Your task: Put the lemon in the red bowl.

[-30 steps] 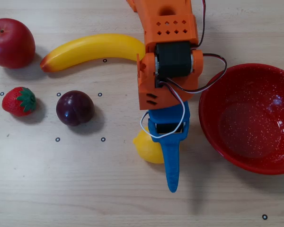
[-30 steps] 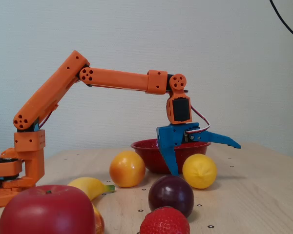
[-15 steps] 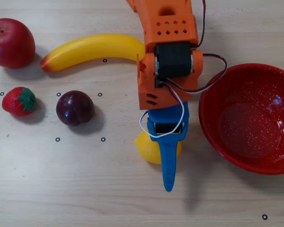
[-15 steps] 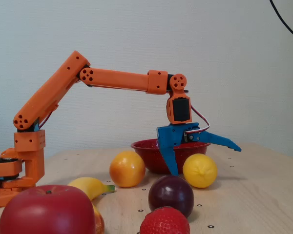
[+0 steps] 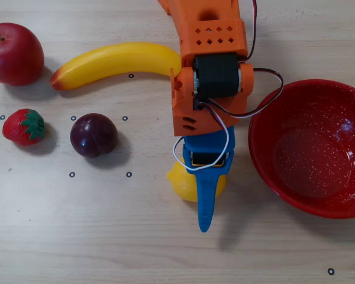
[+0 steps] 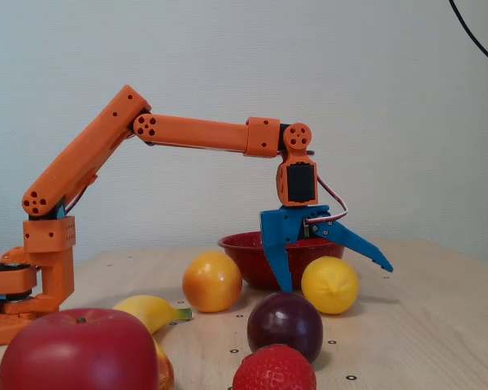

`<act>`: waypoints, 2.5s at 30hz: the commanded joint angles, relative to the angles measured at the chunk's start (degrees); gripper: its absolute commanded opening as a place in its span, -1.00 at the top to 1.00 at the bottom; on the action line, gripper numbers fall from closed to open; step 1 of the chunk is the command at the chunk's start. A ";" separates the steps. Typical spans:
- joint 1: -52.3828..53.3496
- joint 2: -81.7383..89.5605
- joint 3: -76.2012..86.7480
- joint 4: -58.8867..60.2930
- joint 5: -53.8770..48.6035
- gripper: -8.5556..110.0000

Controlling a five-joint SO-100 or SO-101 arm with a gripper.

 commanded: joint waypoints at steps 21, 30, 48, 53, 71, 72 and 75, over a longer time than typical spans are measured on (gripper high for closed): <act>-4.22 4.13 -4.13 2.37 -1.49 -0.10; -3.34 4.04 -3.52 2.02 -0.70 -0.10; -2.46 3.43 -2.90 1.23 0.97 0.10; -2.46 3.43 -2.81 1.14 1.41 0.11; -2.11 3.25 -2.64 0.26 1.76 0.15; -2.11 3.25 -2.64 0.18 1.85 0.17; -2.11 3.25 -2.64 0.18 1.93 0.21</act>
